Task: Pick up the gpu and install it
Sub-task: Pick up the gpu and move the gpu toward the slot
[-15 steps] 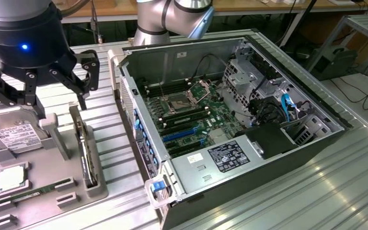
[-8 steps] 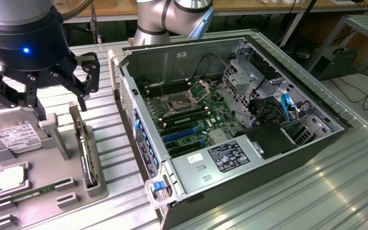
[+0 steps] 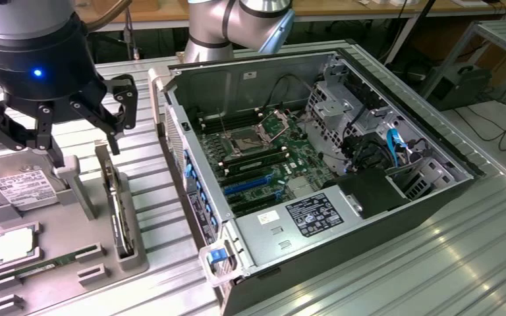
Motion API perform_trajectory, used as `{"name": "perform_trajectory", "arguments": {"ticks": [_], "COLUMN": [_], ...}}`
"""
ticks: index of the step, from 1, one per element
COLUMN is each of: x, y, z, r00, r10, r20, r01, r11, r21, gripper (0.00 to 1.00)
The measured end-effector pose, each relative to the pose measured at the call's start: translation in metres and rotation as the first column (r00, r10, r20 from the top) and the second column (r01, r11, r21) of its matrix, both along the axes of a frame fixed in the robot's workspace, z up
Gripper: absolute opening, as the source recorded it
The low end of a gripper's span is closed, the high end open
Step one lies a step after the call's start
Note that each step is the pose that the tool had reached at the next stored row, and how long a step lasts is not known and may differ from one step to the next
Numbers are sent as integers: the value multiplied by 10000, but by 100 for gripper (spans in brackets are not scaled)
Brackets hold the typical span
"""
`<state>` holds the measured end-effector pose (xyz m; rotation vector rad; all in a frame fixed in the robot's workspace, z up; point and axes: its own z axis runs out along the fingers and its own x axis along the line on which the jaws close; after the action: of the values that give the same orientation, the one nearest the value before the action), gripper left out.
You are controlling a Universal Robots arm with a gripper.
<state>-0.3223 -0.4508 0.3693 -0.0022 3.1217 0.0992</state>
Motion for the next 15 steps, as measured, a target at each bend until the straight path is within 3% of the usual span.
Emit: {"name": "perform_trajectory", "arguments": {"ticks": [15], "x": [0], "y": [0], "z": [-153], "r00": [10000], "r10": [0], "r20": [-43], "r01": [0], "r11": [10000], "r21": [-1], "gripper": [66]}}
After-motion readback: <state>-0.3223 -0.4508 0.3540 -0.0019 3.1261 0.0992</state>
